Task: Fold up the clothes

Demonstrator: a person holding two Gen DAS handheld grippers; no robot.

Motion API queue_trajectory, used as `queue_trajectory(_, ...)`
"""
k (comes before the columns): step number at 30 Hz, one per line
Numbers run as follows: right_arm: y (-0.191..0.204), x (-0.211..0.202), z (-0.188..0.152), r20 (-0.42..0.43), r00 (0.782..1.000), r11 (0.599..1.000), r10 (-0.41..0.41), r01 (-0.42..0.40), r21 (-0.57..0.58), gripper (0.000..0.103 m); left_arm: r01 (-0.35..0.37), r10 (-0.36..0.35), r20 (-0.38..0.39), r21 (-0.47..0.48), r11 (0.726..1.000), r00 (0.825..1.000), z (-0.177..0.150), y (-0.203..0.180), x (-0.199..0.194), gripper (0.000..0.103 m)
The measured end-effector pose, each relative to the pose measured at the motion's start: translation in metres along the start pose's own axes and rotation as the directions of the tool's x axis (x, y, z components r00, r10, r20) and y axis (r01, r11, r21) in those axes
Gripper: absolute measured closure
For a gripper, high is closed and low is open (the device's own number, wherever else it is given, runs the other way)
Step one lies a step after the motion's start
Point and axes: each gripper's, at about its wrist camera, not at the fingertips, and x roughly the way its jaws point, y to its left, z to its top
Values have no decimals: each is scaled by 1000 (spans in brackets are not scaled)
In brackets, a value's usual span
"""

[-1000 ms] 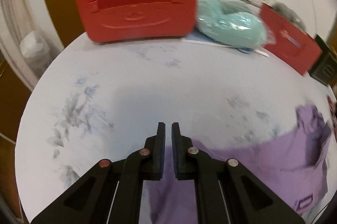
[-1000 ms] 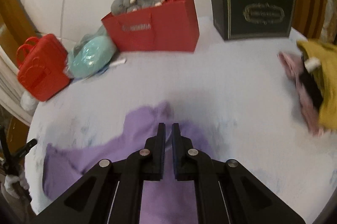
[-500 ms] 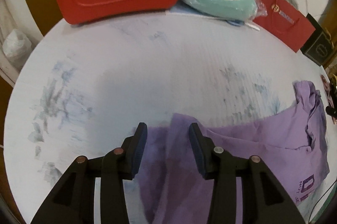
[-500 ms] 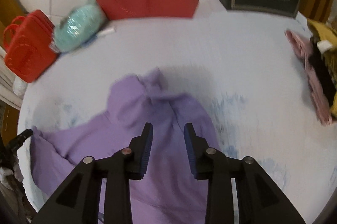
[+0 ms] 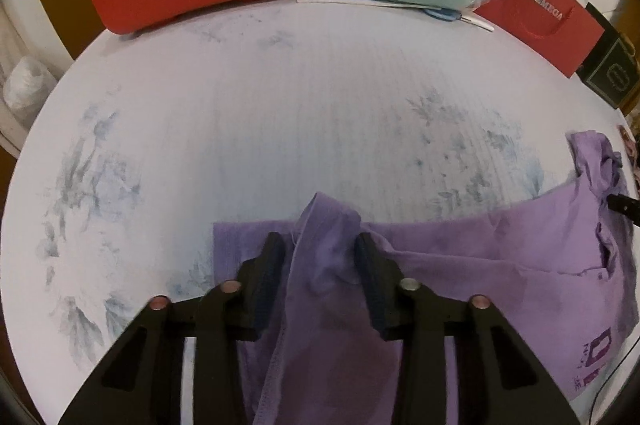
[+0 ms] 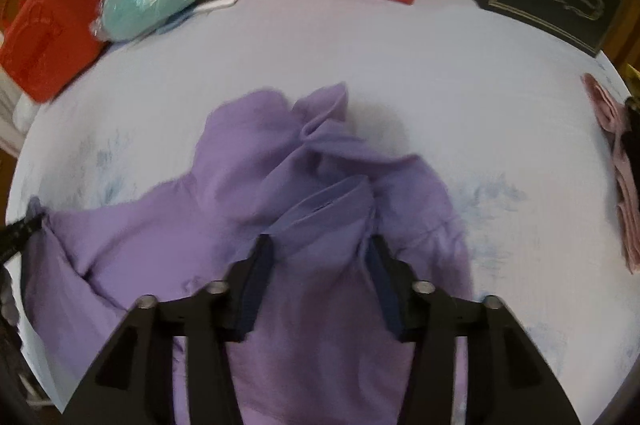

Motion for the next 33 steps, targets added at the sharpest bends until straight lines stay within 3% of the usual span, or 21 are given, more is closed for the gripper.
queue_trajectory(1, -1, -3, -1, 6, 1000, 1000, -6, 6, -4, 84, -7, 7, -3, -1, 1000, 1000, 0, -1, -1, 95)
queue_trajectory(2, -3, -8, -3, 12, 1000, 1000, 4, -4, 4, 96, -14, 14, -6, -2, 1000, 1000, 0, -2, -3, 96)
queue_trajectory(10, -12, -82, 4, 202, 979, 1000, 31, -30, -9, 96, 4, 5, 132, -64, 998, 991, 6, 9, -57, 98)
queue_trajectory(13, -10, -83, 27, 239, 971, 999, 35, -31, -18, 96, -12, 29, 158, -104, 995, 987, 18, 20, -62, 98)
queue_trajectory(16, -9, -63, 49, 216, 975, 999, 54, -53, -10, 96, -44, 61, 142, -120, 992, 988, 31, 27, -47, 98)
queue_trajectory(19, -11, -41, 59, 153, 987, 998, 56, -60, 25, 92, -35, 41, 56, -105, 994, 998, 40, 28, -23, 92)
queue_trajectory(21, -15, -46, 55, 153, 985, 996, 75, -82, 39, 92, -7, 11, 46, -98, 995, 999, 37, 30, -26, 88)
queue_trajectory(22, -17, -48, 53, 153, 985, 995, 85, -93, 45, 88, -5, 11, 56, -93, 996, 998, 32, 31, -31, 80)
queue_trajectory(23, -21, -56, 49, 161, 983, 994, 83, -92, 52, 76, -5, 11, 71, -83, 997, 997, 27, 33, -38, 67)
queue_trajectory(26, -42, -88, 33, 200, 978, 995, 54, -71, 76, 44, -8, 14, 76, -87, 996, 997, 12, 43, -52, 60)
queue_trajectory(30, -81, -117, 4, 224, 975, 985, 2, -41, 170, 43, -22, 24, 29, -75, 997, 999, -15, 52, -56, 60)
queue_trajectory(33, -97, -124, -18, 189, 982, 973, -6, -38, 229, 43, -7, 7, -1, -78, 997, 1000, -37, 52, -56, 60)
